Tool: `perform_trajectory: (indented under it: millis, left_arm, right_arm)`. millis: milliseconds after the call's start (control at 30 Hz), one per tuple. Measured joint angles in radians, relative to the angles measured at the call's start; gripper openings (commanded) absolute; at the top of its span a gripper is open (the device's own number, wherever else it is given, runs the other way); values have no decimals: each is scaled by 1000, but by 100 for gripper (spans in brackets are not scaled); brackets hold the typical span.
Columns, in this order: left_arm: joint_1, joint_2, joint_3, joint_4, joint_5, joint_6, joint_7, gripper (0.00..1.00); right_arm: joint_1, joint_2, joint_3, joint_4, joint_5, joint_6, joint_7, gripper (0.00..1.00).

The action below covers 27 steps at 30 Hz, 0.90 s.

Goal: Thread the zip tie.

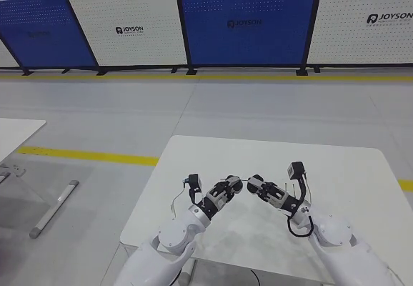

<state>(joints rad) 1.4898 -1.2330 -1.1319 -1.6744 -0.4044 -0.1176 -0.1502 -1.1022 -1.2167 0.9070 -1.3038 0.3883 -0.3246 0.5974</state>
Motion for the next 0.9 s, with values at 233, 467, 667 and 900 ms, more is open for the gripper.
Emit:
perform_trajectory:
  millis: [233, 467, 667, 900]
  left_arm:
    - [4, 0, 3, -5, 20, -4, 3, 66]
    - [10, 0, 3, -10, 31, -10, 4, 45]
    - [8, -2, 5, -7, 37, -11, 6, 22]
    - [3, -3, 4, -1, 34, -11, 10, 0]
  right_arm:
    - [0, 0, 0, 0, 0, 0, 0, 0]
    - [0, 0, 0, 0, 0, 0, 0, 0]
    - [0, 0, 0, 0, 0, 0, 0, 0]
    - [0, 0, 0, 0, 0, 0, 0, 0]
